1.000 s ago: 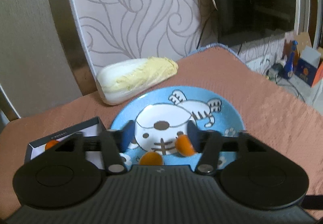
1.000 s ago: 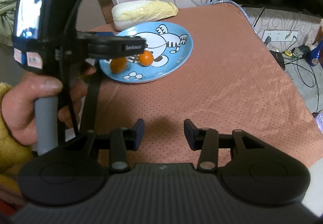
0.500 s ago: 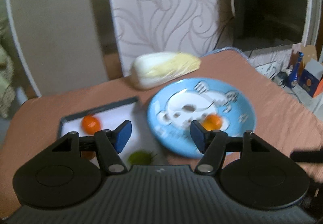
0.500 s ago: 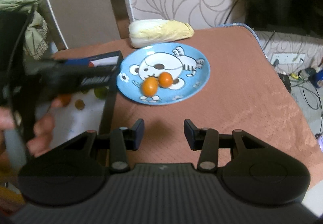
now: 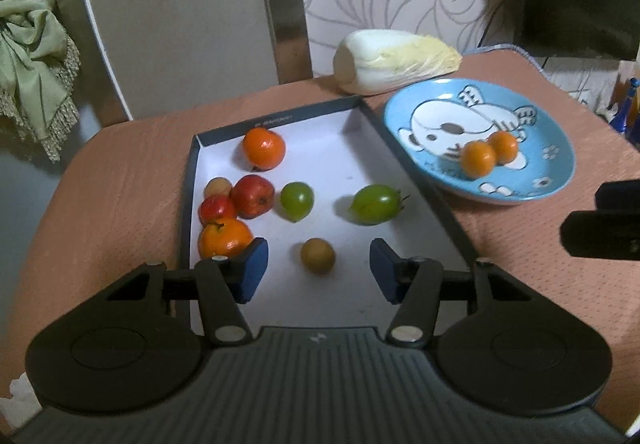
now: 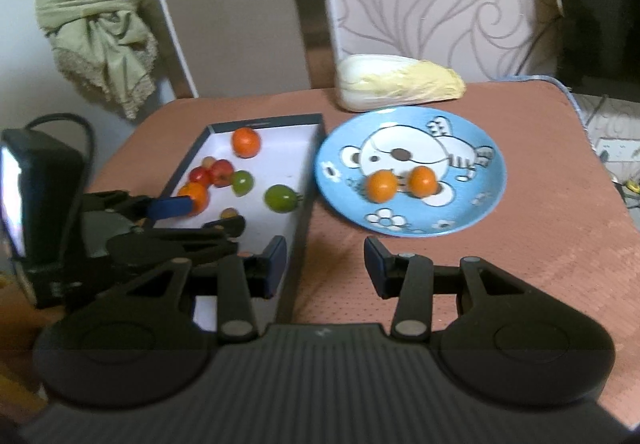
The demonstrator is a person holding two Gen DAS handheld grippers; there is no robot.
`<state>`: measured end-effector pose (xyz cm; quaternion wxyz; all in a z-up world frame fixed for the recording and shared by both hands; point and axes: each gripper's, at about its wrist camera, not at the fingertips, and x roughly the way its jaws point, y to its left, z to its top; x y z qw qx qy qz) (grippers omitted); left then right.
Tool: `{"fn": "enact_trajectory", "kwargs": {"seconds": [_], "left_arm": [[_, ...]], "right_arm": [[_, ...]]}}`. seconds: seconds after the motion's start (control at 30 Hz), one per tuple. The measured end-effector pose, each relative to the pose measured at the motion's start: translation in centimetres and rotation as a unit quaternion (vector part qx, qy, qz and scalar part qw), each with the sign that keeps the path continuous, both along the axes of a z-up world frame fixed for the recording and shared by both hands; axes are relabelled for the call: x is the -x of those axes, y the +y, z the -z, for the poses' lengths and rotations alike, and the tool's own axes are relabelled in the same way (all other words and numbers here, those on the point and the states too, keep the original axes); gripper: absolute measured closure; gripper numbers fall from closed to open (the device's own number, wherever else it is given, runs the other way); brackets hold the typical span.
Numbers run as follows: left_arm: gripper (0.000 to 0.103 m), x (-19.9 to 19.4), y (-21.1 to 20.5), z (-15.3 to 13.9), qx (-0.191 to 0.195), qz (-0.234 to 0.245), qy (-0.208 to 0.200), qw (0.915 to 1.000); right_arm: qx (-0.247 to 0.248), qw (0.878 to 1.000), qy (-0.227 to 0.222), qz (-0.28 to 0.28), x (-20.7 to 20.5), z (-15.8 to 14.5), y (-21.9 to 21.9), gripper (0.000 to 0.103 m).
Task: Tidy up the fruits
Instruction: 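Grasp the brown round fruit with the left tool while the right tool grasps the green tomato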
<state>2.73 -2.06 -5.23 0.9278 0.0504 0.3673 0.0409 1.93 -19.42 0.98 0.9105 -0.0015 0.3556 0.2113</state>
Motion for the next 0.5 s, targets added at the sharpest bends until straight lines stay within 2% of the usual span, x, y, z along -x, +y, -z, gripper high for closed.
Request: {"fn": "enact_trajectory", "kwargs": {"seconds": [0.2, 0.3, 0.5], "left_arm": [[0.066, -2.4, 0.3, 1.7, 0.013, -0.001, 0.04, 0.9991], [0.076, -3.1, 0.8, 1.9, 0.025, -0.003, 0.043, 0.9988], [0.076, -2.2, 2.0, 1.7, 0.031, -0.014, 0.048, 0.9983]], "right_arm": [[0.008, 0.999, -0.002, -0.039, -1.0, 0.1, 1.7, 0.059], [0.023, 0.998, -0.012, -0.055, -2.1, 0.2, 2.9, 0.059], [0.059, 0.993, -0.032, -0.096, -4.3, 0.7, 5.6, 0.059]]}}
